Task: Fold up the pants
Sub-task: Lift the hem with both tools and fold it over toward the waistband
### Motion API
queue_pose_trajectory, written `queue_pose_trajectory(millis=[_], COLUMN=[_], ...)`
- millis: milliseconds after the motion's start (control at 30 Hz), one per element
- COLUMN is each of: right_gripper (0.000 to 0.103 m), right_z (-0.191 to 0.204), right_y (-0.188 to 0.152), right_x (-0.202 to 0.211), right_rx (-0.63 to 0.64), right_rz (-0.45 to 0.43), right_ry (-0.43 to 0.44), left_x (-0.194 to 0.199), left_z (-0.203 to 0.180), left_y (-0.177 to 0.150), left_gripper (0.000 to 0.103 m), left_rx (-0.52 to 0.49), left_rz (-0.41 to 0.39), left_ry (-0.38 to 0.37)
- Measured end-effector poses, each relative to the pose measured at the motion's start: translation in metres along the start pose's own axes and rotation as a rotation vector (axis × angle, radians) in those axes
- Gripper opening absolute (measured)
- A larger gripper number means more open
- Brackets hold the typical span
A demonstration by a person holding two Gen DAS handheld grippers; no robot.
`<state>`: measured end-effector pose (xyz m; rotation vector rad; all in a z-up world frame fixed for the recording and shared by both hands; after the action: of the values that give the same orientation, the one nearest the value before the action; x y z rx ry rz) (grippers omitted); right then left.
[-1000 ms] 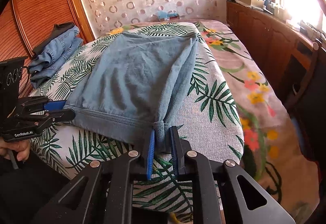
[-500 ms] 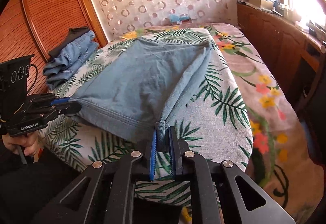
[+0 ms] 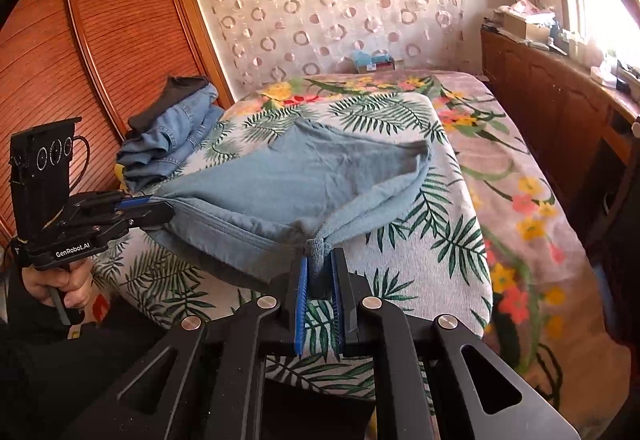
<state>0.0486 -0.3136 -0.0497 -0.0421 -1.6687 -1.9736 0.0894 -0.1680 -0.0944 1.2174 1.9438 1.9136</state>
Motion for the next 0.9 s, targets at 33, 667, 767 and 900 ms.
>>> queue_pose_trajectory(millis=[33,667,767,900], right_gripper=[0.011,0.011,0.011,0.011], right_z=[0.002,-0.015,-0.023,-0.025], right_y=[0.001,0.015,0.019,0.026], right_x=[0.003,-0.017,-0.031,-0.047], right_rx=[-0.002,0.001,-0.005,0.010], right_rz=[-0.006,-0.081,-0.081,-0.082], right_ry=[0.006,-0.022,-0.031,-0.040], left_x=[0.003,-0.029,-0.042,-0.055], left_z=[-0.001,0.021,0.030,0.038], left_y=[0.003,0.031,0.035,0.042], left_gripper=[0.012,0.012,0.012,0.012], left_rx=[-0.001,-0.004,-0.010,-0.019], left_rz=[-0.008,-0.008,0.003,0.017], left_ry=[0.000,0.029,0.047,0.065])
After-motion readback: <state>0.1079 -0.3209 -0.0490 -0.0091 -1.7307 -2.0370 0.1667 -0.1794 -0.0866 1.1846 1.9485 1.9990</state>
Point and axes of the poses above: each gripper's, at about its wrist camera, not at the fingertips, and x roughly against the way its jaws point, z to its left, y to its top, the point moved 10 cm from there along -x, roughly the way its jaws point, and after that the axes turned 14 degrees about -z, right-handed, at the moved point
